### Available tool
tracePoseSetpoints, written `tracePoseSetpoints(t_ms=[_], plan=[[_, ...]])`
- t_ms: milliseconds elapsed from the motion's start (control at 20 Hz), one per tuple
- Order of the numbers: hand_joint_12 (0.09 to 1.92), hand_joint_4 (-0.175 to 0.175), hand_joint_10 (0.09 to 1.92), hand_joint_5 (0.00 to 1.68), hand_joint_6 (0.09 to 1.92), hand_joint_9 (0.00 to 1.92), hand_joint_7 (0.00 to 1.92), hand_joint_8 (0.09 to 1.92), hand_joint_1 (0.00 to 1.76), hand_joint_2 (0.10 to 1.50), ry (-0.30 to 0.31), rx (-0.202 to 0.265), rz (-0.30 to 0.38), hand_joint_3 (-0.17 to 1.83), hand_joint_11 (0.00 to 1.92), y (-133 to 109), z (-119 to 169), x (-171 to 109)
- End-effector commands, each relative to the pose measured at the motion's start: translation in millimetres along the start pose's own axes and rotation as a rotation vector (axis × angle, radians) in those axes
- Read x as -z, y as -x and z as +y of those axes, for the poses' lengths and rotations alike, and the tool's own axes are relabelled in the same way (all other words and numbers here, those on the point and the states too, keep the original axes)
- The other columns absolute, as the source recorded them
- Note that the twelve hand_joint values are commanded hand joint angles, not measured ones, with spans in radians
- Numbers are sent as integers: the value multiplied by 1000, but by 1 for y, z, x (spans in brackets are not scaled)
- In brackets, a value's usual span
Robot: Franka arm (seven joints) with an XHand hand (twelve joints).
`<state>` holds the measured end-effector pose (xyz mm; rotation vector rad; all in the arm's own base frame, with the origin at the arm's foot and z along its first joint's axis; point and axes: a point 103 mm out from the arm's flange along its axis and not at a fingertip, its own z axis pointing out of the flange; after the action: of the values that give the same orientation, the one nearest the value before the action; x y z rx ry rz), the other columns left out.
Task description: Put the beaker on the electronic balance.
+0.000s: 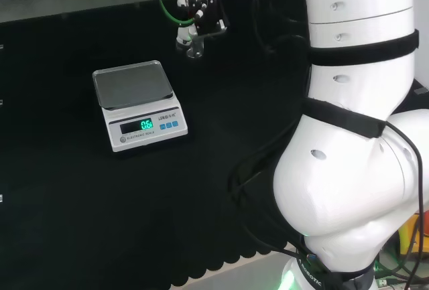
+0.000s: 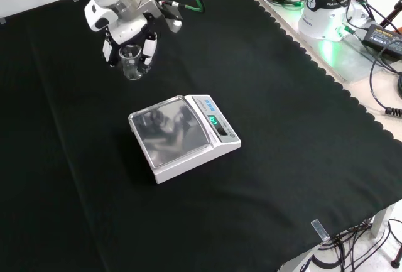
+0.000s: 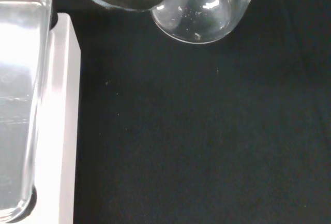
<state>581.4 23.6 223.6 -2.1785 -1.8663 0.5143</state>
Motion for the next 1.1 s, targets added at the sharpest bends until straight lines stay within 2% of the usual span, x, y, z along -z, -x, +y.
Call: tracePoseSetpoints(t_ms=[50, 250, 450, 600, 800, 1100], plan=[[689, -175, 459, 787, 762, 1139, 793, 863, 1106, 1181, -3, -4, -6, -52, 1374, 9, -16, 7], [690, -175, 452, 786, 759, 1142, 793, 860, 1103, 1182, -1, 4, -2, -57, 1372, 12, -21, 7], [690, -175, 447, 783, 757, 1144, 793, 857, 1098, 1185, 10, 20, 7, -62, 1368, 3, -31, 12], [690, -175, 442, 781, 755, 1145, 793, 855, 1094, 1187, 10, 37, 10, -66, 1365, -7, -33, 16], [696, -175, 405, 779, 751, 1160, 795, 849, 1090, 1235, 4, 62, 13, -166, 1359, -22, -32, 16], [697, -175, 400, 775, 750, 1161, 795, 845, 1083, 1240, -6, 107, 8, -175, 1354, -52, -25, 13]])
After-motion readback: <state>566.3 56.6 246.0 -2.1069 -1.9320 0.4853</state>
